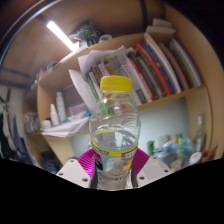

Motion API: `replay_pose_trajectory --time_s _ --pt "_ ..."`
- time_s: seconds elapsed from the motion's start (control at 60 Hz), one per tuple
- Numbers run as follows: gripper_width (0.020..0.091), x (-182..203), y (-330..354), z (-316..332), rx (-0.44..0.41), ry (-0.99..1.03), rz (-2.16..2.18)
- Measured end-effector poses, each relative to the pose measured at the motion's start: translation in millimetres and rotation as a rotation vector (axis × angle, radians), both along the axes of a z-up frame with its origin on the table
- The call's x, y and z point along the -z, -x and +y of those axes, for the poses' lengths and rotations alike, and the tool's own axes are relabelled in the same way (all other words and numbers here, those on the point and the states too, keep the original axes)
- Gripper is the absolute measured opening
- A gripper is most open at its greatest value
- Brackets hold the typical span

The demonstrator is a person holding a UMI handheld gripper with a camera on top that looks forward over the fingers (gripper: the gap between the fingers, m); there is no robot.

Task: Pour water

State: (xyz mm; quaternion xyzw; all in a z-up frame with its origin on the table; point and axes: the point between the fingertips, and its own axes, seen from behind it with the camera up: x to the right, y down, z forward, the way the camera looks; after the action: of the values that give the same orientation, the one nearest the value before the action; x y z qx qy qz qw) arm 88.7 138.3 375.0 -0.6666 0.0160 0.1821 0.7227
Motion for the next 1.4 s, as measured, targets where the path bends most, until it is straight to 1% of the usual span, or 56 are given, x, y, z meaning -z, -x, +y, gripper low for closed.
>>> replay_pose_trajectory --time_s 0.033,0.067,0.117,0.15,0.183,0.217,0.283,0.35,0.433,0.467,0.533,0.583,0.65,0.917,0.983,1.083,1.1,1.167,1.183,1.217,1.25,1.4 --pt "0.0465 9.3 -28.8 7.1 0.084 -0.011 -0.079" --pt "0.0466 24.9 -53.4 12.2 0.143 -0.005 -0.138" --pt "0.0466 63.9 -87.7 21.0 0.180 0.030 -0.197" --pt "0.0466 99.0 -98.8 20.9 0.198 0.085 -0.211" --pt "0.0464 136.2 -109.0 23.6 0.208 0.122 -0.225" --pt "0.0467 164.9 -114.1 26.1 0.212 0.184 -0.231" --pt "0.0470 215.8 -118.3 27.5 0.204 0.241 -0.266" --pt "0.0474 252.5 -119.3 28.1 0.196 0.256 -0.299" --pt "0.0475 277.2 -110.0 27.9 0.167 0.276 -0.327" --pt "0.0477 282.9 -106.2 28.8 0.151 0.266 -0.347" --pt "0.0485 296.2 -107.9 31.3 0.157 0.278 -0.362" --pt "0.0489 306.4 -105.0 31.1 0.144 0.289 -0.346" --pt "0.0490 305.2 -108.3 28.4 0.154 0.267 -0.332" --pt "0.0489 304.8 -106.5 27.4 0.149 0.243 -0.338" --pt "0.0525 304.6 -106.4 27.1 0.149 0.246 -0.342" --pt "0.0618 307.2 -107.6 26.4 0.143 0.293 -0.359" --pt "0.0651 309.7 -107.8 25.5 0.140 0.310 -0.362" --pt "0.0853 318.3 -104.0 18.7 0.105 0.367 -0.355" --pt "0.0861 319.6 -103.9 16.4 0.101 0.381 -0.347" --pt "0.0840 321.0 -101.8 11.7 0.088 0.401 -0.320" --pt "0.0838 321.4 -100.6 5.9 0.083 0.418 -0.293" --pt "0.0840 310.4 -105.5 -28.6 0.114 0.449 -0.294"
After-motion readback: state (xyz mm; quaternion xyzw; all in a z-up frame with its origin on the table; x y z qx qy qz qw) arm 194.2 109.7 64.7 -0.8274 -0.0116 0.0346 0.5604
